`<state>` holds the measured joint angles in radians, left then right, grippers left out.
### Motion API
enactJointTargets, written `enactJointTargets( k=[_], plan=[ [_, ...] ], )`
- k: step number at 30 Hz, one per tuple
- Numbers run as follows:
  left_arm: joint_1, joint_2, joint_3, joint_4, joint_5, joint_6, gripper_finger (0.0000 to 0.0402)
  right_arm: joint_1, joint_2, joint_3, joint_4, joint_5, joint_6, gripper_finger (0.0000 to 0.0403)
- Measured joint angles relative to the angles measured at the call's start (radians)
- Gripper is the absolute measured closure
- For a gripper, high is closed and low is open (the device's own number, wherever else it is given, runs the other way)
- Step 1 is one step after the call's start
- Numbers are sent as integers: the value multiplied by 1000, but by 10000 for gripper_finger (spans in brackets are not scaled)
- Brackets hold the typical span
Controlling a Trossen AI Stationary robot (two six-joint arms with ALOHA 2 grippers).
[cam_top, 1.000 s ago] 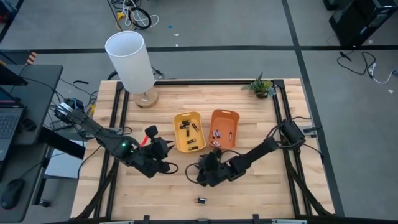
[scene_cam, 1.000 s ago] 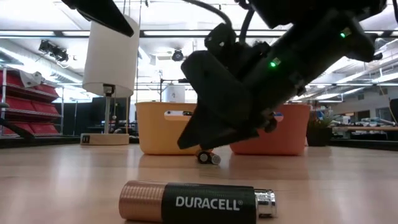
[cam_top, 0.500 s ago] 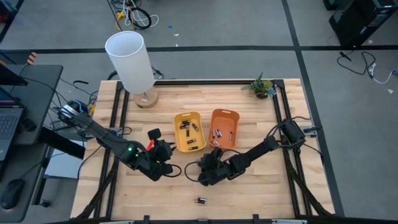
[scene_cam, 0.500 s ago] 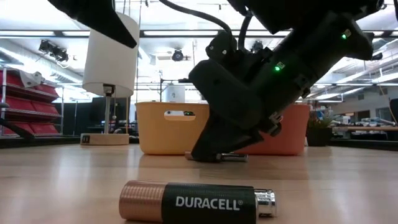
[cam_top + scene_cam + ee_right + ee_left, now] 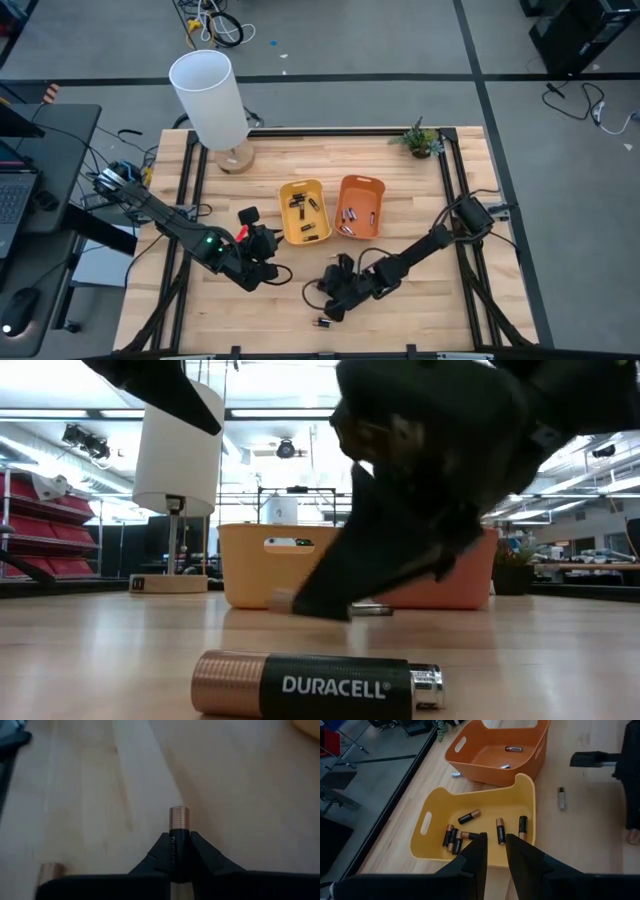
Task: Sort batteries
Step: Put the top black battery into the yellow bin, then put the center silver battery into the orange bin
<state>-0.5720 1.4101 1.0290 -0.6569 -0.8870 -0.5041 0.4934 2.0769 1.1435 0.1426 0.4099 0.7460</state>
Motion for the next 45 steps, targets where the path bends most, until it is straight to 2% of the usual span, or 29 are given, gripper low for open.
enactJointTargets(
  k=[7,15,19,26,34,40,45],
  plan=[
    [0,0,0,-11,0,1,316,-24,-49,0,9,25,-32,366],
    [0,0,1,-15,0,-1,316,-65,-201,0,21,107,-177,366],
    [0,0,1,-14,0,-2,316,-118,-257,1,22,117,-248,366],
    [0,0,1,10,1,0,316,-262,-264,1,-42,122,-240,359],
    [0,0,1,8,1,1,316,-316,-263,1,-108,121,-228,287],
    [2,5,-52,133,6,39,316,-314,-278,1,-109,116,-236,220],
    [2,5,-88,158,9,53,316,-250,-299,1,-54,18,-260,189]
  ],
)
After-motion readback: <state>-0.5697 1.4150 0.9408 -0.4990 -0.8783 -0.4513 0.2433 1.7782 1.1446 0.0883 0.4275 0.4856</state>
